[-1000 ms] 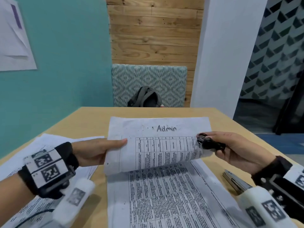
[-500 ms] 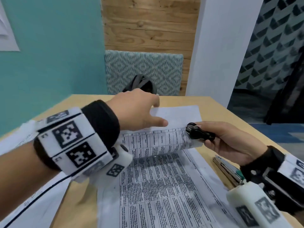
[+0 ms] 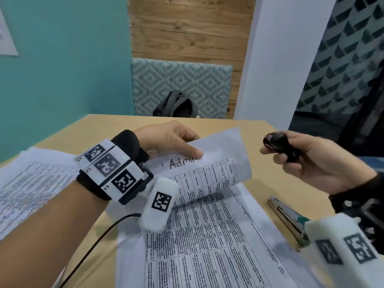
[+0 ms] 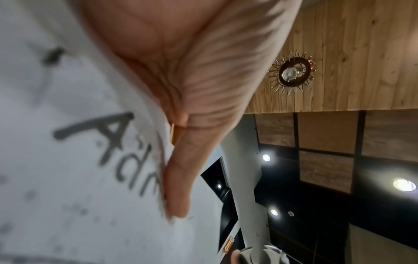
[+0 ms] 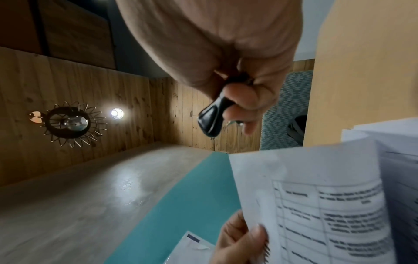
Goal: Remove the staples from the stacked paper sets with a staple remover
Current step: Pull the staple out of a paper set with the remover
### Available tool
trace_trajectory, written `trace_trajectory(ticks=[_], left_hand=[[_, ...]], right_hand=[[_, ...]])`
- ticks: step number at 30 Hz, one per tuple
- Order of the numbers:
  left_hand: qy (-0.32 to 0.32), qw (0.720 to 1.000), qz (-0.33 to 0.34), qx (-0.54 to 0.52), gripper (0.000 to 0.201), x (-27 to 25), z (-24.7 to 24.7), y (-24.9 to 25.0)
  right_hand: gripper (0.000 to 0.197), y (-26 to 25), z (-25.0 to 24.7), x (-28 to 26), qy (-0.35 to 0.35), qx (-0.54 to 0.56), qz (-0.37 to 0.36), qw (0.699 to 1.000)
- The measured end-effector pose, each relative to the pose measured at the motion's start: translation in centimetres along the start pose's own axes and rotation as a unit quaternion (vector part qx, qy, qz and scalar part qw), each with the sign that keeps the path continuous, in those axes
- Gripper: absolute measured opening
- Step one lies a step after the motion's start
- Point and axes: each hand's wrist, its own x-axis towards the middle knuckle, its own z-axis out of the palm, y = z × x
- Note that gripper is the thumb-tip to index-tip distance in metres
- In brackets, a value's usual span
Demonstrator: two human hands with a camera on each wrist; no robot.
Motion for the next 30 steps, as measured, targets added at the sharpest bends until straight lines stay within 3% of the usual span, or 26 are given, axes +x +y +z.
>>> trace_trajectory(ticks=[5, 8, 10, 13, 16, 18, 22, 25, 30], left_hand=[[0.002, 0.999, -0.013, -0.045, 0.029, 0.4, -0.1, -0.6], [-0.005, 0.999, -0.016, -0.035, 0.029, 0.5, -0.3, -0.8], [-0.009, 0.999, -0.021, -0.037, 0.026, 0.5, -0.4, -0.8], [-0.028, 0.998, -0.023, -0.05, 0.014, 0.5, -0.5, -0.9], [-0.051, 0.997, -0.018, -0.052, 0.006, 0.5, -0.6, -0.8], [-0.072, 0.995, -0.008, -0.064, 0.009, 0.5, -0.8, -0.8], [-0.1, 0.989, -0.014, -0.112, 0.021, 0.5, -0.4, -0.8], [-0.091, 0.993, 0.003, -0.081, 0.035, 0.9, -0.2, -0.9], [-0.105, 0.99, -0.015, -0.097, 0.025, 0.8, 0.2, -0.8]], right_hand=[[0.025, -1.7, 1.4, 0.8, -0.063, -0.057, -0.006, 0.996], [0.058, -2.0, 3.1, 0.8, -0.166, -0.142, -0.045, 0.975], [0.069, -1.4, 3.9, 0.9, -0.202, -0.224, -0.068, 0.951], [0.06, -0.3, 5.4, 0.9, -0.177, -0.406, -0.18, 0.878], [0.051, 0.7, 6.1, 0.7, -0.123, -0.517, -0.372, 0.761], [0.048, 1.2, 5.9, 1.1, -0.137, -0.552, -0.436, 0.698], [0.045, 1.9, 5.5, 1.4, -0.148, -0.599, -0.47, 0.631], [0.039, 2.4, 5.7, 1.1, -0.153, -0.606, -0.507, 0.593], [0.033, 2.5, 6.2, 0.9, -0.145, -0.655, -0.499, 0.549]])
